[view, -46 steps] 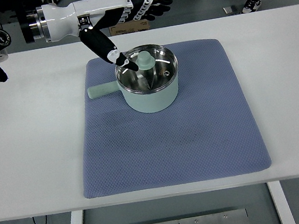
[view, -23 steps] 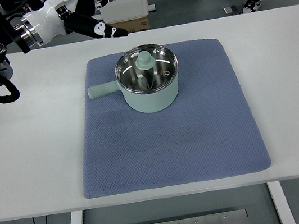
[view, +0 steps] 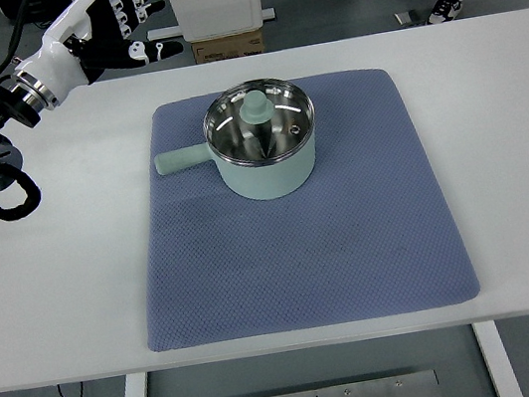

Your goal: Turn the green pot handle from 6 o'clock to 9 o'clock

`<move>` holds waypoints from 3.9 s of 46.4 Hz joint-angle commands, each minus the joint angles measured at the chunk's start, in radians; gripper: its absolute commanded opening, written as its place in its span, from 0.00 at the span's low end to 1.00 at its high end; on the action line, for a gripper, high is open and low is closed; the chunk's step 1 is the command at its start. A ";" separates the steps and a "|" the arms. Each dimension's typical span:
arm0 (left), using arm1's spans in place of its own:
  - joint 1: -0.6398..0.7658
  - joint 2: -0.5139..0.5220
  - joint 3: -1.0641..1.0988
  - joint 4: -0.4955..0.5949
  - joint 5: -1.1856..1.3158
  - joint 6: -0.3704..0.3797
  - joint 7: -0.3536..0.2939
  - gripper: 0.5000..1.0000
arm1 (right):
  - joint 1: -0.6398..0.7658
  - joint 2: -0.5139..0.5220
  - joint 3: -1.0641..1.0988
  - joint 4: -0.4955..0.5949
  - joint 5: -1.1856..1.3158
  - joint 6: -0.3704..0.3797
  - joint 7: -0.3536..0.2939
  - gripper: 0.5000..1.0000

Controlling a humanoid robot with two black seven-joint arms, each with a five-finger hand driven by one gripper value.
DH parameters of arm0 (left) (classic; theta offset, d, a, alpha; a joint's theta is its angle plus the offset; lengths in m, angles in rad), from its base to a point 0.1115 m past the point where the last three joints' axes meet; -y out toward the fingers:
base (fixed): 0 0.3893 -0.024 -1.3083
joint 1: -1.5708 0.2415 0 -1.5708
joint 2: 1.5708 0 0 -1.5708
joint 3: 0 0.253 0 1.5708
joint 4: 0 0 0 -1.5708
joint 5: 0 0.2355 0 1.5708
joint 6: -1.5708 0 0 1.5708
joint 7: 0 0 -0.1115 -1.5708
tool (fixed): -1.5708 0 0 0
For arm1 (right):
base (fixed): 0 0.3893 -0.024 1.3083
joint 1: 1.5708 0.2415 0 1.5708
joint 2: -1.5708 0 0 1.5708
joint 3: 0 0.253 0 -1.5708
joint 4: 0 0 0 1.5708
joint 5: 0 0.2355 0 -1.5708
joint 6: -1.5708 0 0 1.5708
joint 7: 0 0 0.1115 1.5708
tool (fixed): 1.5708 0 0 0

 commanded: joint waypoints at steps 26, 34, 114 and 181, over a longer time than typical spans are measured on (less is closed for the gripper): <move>0.140 -0.089 -0.075 0.152 -0.148 0.074 0.000 1.00 | 0.000 0.000 0.000 0.000 0.000 0.000 0.000 1.00; 0.195 -0.100 -0.109 0.176 -0.153 0.081 0.000 1.00 | 0.000 0.000 0.000 0.000 0.000 0.000 0.000 1.00; 0.338 -0.353 -0.333 0.432 -0.249 0.126 0.000 1.00 | 0.000 0.000 0.000 0.000 0.000 0.001 0.000 1.00; 0.389 -0.382 -0.445 0.458 -0.248 0.098 0.000 1.00 | 0.000 0.000 0.000 0.000 0.000 0.001 0.000 1.00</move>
